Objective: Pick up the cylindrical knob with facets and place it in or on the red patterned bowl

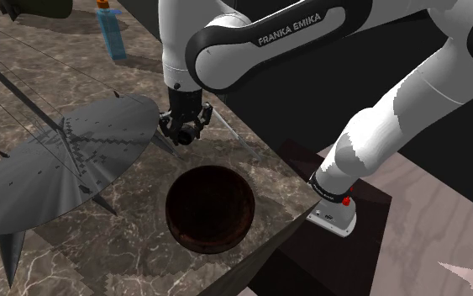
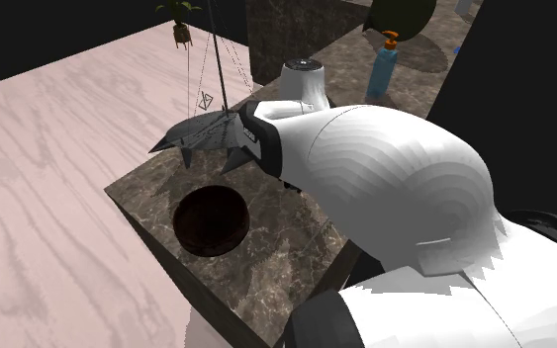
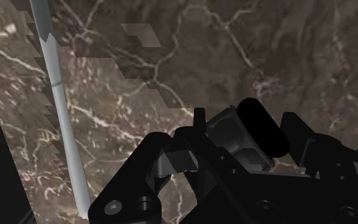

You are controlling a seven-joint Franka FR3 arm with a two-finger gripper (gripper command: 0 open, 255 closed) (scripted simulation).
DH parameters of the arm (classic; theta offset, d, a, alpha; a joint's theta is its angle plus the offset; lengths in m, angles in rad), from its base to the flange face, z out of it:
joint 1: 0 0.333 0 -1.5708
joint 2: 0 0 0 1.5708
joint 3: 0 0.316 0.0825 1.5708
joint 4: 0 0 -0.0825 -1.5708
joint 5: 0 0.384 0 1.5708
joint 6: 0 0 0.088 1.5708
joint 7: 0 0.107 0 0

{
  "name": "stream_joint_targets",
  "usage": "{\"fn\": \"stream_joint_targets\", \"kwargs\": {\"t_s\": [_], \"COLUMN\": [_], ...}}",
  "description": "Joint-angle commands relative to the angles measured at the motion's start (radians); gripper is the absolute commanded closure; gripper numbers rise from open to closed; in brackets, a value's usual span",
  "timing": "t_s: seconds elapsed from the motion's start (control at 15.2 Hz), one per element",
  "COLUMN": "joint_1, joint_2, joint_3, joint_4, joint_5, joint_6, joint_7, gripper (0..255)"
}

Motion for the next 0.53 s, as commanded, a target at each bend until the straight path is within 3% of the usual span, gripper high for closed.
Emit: {"fn": "stream_joint_targets", "kwargs": {"t_s": [0.0, 0.46], "joint_1": [0.000, 0.001], "joint_2": [0.000, -0.023], "joint_3": [0.000, -0.010], "joint_4": [0.000, 0.036], "joint_5": [0.000, 0.005], "joint_6": [0.000, -0.057], "joint_7": [0.000, -0.005], "gripper": [255, 255]}}
